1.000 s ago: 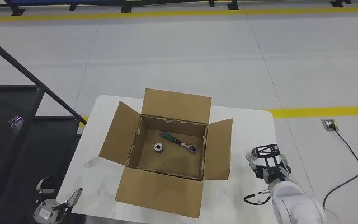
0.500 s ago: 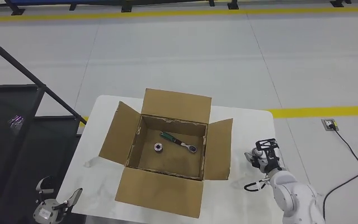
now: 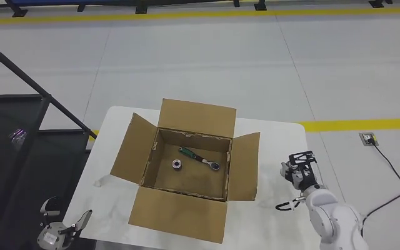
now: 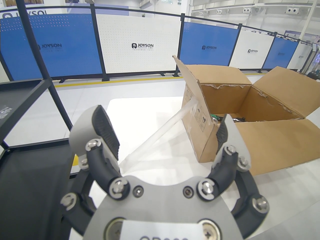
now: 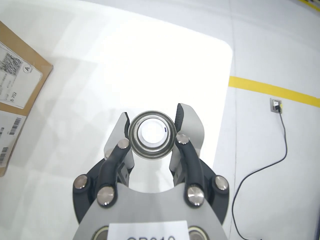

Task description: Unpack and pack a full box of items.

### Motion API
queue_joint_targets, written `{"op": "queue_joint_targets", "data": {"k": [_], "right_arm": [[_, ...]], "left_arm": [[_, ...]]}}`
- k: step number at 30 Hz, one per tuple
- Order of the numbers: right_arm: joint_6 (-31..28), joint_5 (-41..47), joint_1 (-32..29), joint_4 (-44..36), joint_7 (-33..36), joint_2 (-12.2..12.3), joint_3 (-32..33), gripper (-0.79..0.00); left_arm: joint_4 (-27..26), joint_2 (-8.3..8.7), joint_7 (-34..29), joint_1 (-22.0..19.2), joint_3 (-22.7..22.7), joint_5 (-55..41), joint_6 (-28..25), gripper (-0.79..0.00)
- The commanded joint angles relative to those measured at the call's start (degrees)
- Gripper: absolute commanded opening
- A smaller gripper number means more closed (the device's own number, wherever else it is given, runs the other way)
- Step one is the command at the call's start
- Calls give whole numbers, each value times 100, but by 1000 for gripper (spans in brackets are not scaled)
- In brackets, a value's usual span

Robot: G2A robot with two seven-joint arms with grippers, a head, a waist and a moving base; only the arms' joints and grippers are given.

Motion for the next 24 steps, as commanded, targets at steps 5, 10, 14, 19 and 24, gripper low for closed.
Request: {"op": "queue_joint_targets", "data": {"k": [5, 10, 14, 19, 24], "right_arm": [[387, -574, -186, -1856, 45, -1, -351, -785], [87, -1053, 126, -2522, -722, 12, -926, -785], [-516, -1162, 868, -2192, -796, 8, -1534, -785], [-1579, -896, 2323, -847, -508, -90, -2688, -785], [-2116, -405, 3099, 395, -459, -228, -3474, -785]], "left_arm": [[0, 0, 0, 0, 0, 0, 0, 0], [0, 0, 0, 0, 0, 0, 0, 0], [0, 0, 0, 0, 0, 0, 0, 0], [0, 0, 0, 0, 0, 0, 0, 0], [0, 0, 0, 0, 0, 0, 0, 0]]}}
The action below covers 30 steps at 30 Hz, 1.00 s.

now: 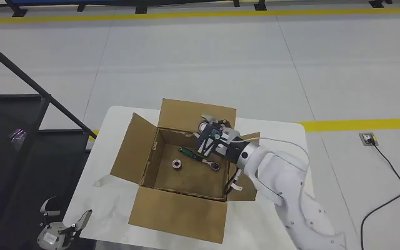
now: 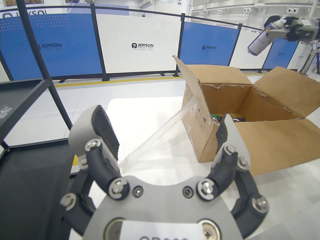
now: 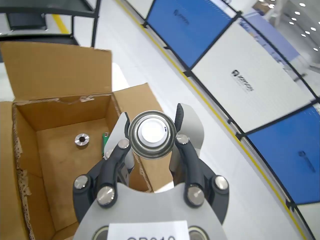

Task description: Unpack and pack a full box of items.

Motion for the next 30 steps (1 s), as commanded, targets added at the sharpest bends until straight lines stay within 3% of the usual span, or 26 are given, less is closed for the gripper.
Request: {"op": "queue_joint_targets", "data": {"k": [1, 8, 11, 18, 27, 28, 30], "right_arm": [[-142, 358, 253, 682, -21, -63, -272, -785], [-916, 1231, 774, 2498, -811, -250, -906, -785], [-940, 1385, 940, 3109, -1012, -327, -1077, -785], [-740, 1421, 1352, 4007, -603, -559, -1612, -785], [-717, 1562, 1561, 4373, 24, -679, -1792, -785], [-712, 1537, 1573, 4394, 124, -685, -1813, -767], [-718, 1580, 1578, 4394, 160, -698, -1819, -576]], "left_arm": [[0, 0, 0, 0, 0, 0, 0, 0], [0, 0, 0, 0, 0, 0, 0, 0], [0, 0, 0, 0, 0, 0, 0, 0], [0, 0, 0, 0, 0, 0, 0, 0], [0, 0, 0, 0, 0, 0, 0, 0], [0, 0, 0, 0, 0, 0, 0, 0], [0, 0, 0, 0, 0, 0, 0, 0]]}}
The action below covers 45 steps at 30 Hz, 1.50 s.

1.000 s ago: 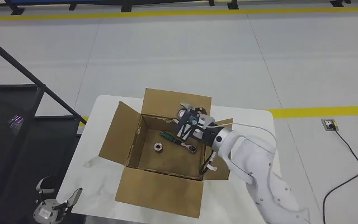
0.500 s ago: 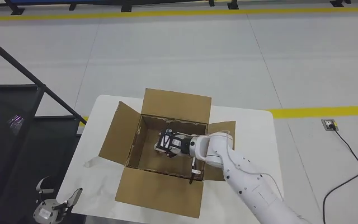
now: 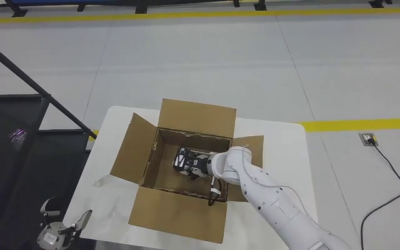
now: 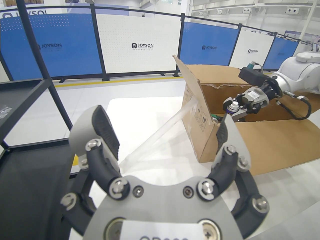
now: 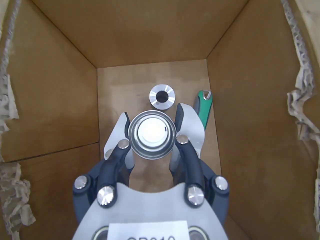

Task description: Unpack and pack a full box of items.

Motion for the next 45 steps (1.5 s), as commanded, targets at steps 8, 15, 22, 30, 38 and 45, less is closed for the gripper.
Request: {"op": "queue_joint_targets", "data": {"k": [8, 15, 22, 30, 38, 45], "right_arm": [[66, -120, -36, -88, 60, -9, -29, -336], [185, -240, -210, -383, 74, 44, 66, -219], [506, -663, -695, -1441, -90, 237, 441, -197], [792, -1243, -1495, -2852, -594, 485, 1001, -182], [1004, -1453, -2189, -3785, -1580, 652, 1551, 0], [1004, -1453, -2189, -3785, -1580, 652, 1551, 0]], "left_arm": [[0, 0, 0, 0, 0, 0, 0, 0], [0, 0, 0, 0, 0, 0, 0, 0], [-67, -8, -164, -42, 18, -83, 82, 0], [-90, -18, -258, -87, 32, -51, 130, 0], [-272, -18, -717, -409, 180, -150, 155, 0], [-282, -16, -805, -441, 186, -152, 160, 0]]}}
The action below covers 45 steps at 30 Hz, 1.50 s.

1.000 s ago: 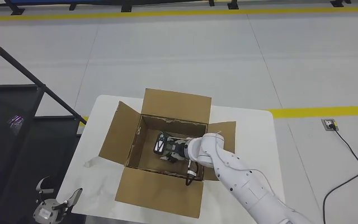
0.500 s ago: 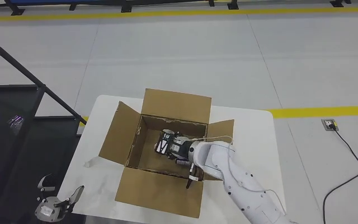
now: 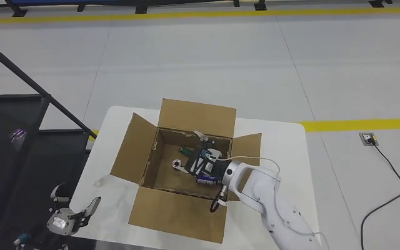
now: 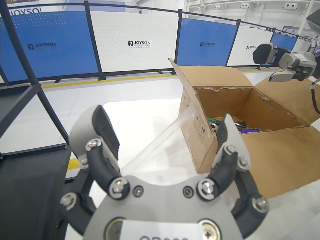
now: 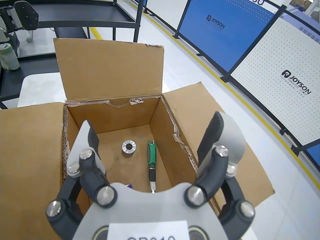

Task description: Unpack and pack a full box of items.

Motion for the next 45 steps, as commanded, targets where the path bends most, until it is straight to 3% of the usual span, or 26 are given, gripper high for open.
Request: {"op": "queue_joint_targets", "data": {"k": [1, 6, 15, 21, 25, 35, 40, 45], "right_arm": [[0, 0, -1, 0, -1, 0, 0, 0], [-59, 219, -41, 1, -138, -7, 2, 0], [-256, 1506, -411, -495, -851, 67, 696, 0], [-639, 2682, -1337, -1285, -989, 215, 1578, 0], [-695, 3210, -1750, -1581, -105, 314, 2027, 0], [-559, 3533, -1903, -1687, -43, 331, 2118, 0], [-352, 4664, -2495, -1999, 347, 411, 2700, 0], [-106, 6163, -2996, -2239, 1502, 545, 3522, 0]], "left_arm": [[0, 0, 0, 0, 0, 0, 0, 0], [-5, -1, -91, -17, 19, -16, 15, 0], [-363, 69, -1982, -630, 300, -758, -547, 0], [-489, 121, -2968, -1020, 568, -1165, -913, 0], [-564, 143, -3228, -1081, 659, -1369, -1136, 0], [-726, 180, -3611, -1242, 1146, -1200, -1523, 0], [-707, 182, -3665, -1332, 1442, -1032, -1573, 0], [-526, 176, -3731, -1520, 1734, -958, -1476, 0]]}}
